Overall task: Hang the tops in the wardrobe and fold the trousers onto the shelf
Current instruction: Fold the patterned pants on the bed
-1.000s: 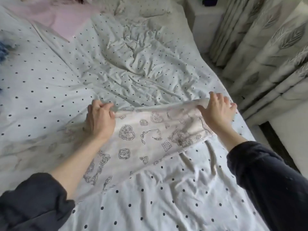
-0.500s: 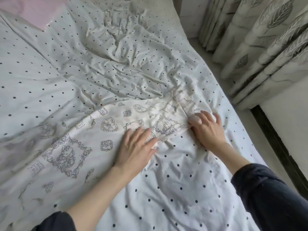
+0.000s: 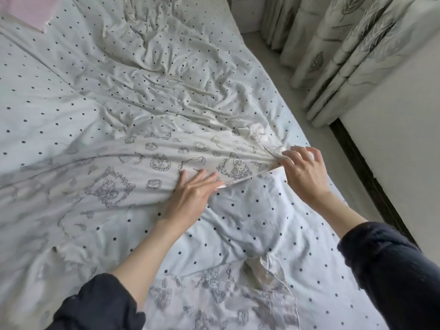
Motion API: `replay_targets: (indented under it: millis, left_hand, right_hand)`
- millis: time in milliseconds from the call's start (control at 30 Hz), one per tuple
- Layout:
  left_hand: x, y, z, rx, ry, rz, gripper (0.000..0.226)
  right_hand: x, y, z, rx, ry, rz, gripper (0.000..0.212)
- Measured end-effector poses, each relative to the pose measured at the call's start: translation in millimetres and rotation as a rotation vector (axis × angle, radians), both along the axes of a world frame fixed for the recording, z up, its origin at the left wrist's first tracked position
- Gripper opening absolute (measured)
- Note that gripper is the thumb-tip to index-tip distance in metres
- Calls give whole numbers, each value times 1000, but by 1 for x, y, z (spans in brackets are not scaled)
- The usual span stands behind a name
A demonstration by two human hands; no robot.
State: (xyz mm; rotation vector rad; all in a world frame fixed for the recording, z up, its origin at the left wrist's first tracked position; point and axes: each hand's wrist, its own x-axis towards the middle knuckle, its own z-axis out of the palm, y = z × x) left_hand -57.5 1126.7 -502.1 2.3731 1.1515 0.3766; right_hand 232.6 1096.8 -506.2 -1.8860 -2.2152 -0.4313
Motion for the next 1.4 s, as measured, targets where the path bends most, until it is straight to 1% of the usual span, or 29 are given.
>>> replay_targets:
  millis: [67,133,200,233,267,300,367,400,467,567,633,667,700,733,767,833,900,967,1000,1067,1100,1167,1233,1300,1400]
  left_hand:
    - [5,-12,4,20,-37,-23,33]
    - [9,-22,5,18,-35,-53,34]
    - [14,-31,2,-42,32,-77,34]
    - [15,-33,1,-98,97,-87,34]
    - [14,-37,-2,-143,172,-85,37]
    - [13,-41,-4,-140,255,-85,41]
    - [3,-53,-10,-100,372,-84,51]
    - [-4,-64,-12,-60,399,-80,55]
    - [-20,-94,-12,34,411,-59,58]
    - [-44,-146,-20,106,352,-19,45]
    - [-55,-168,-24,97,347,-34,38]
    - [-59,-177,-24,97,365,-61,37]
    - [-66,-192,-24,109,406,-85,36]
    - [-67,-196,-26,119,439,-106,36]
    - [-70,-203,-26,132,448,-106,37]
    - [-70,-208,-26,147,419,-70,44]
    - [-67,-204,-24,140,388,-17,53]
    - [-61,-197,-23,134,437,3,58]
    - [-57,-195,-23,129,477,9,57]
    - [-51,-191,-22,109,521,19,47]
    - [-47,-191,-22,96,533,35,42]
    - [-42,-190,-22,72,576,66,37]
    - [-35,-196,-24,57,612,93,33]
    - [-31,-200,-23,70,598,127,30]
    - [-29,-202,-19,158,463,150,24]
  right_hand:
    - [6,-13,5,26,10,-37,26]
    - [12,-26,5,29,11,-70,27]
    - [12,-40,0,-26,24,-114,30]
    - [7,-45,-4,-85,52,-149,31]
    - [-1,-54,-8,-176,100,-199,32]
    - [-11,-61,-11,-283,175,-261,34]
    - [-35,-76,-15,-477,380,-403,46]
    - [-48,-86,-16,-528,480,-457,52]
    - [-71,-110,-15,-545,595,-513,55]
    - [-96,-151,-11,-524,655,-575,53]
    - [-101,-173,-15,-609,697,-540,59]
    - [-102,-182,-17,-673,712,-516,58]
    - [-106,-195,-19,-730,715,-486,50]
    - [-103,-197,-22,-758,709,-480,36]
    - [-102,-201,-25,-755,698,-481,26]
    - [-97,-204,-27,-689,700,-521,34]
    - [-88,-204,-26,-633,752,-624,38]
    - [-80,-204,-21,-577,766,-702,33]
    - [-77,-206,-18,-534,754,-724,28]
    - [-76,-212,-14,-457,698,-689,22]
    - [-78,-219,-12,-461,687,-616,21]
    - [-85,-231,-14,-534,663,-385,21]
    - [-86,-248,-22,-559,543,-156,23]
    - [-85,-255,-24,-476,418,-49,35]
    - [-82,-246,-16,-349,324,-9,59]
